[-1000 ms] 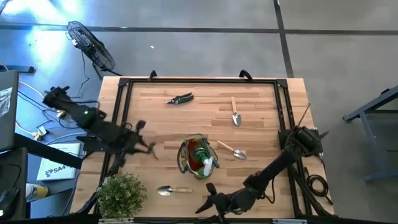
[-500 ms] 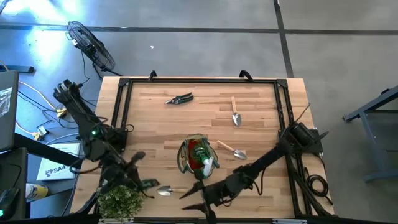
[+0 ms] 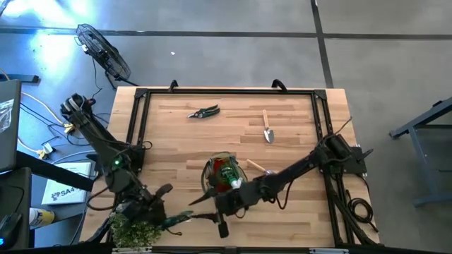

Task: Pick & Place Garden tools in Gardening bag
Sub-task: Put the bottom shear scissors into the gardening bag

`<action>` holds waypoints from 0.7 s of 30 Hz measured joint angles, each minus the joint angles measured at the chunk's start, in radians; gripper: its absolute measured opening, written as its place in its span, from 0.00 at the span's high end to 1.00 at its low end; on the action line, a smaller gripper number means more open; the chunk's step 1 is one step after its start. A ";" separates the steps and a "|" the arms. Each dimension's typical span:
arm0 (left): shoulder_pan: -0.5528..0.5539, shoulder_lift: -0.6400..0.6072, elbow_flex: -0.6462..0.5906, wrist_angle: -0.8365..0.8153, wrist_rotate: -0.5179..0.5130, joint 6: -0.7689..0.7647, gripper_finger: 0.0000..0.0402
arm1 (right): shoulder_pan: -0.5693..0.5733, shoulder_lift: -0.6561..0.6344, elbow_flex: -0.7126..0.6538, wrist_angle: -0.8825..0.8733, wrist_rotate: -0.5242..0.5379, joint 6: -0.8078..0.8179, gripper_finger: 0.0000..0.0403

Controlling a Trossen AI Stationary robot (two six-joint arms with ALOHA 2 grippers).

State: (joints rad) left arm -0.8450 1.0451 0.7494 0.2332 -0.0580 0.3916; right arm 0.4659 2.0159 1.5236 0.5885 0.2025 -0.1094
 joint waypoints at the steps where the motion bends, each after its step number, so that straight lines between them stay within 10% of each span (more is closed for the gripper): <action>1: 0.014 0.010 0.000 0.012 0.002 0.000 0.91 | -0.004 0.000 0.007 -0.020 0.001 0.001 0.63; 21: 0.284 0.066 0.000 0.056 0.287 -0.061 0.91 | -0.036 -0.002 0.034 -0.241 -0.064 0.034 0.64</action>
State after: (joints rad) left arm -0.5606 1.1107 0.7495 0.2891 0.2287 0.3309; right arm 0.4296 2.0144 1.5581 0.3473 0.1386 -0.0750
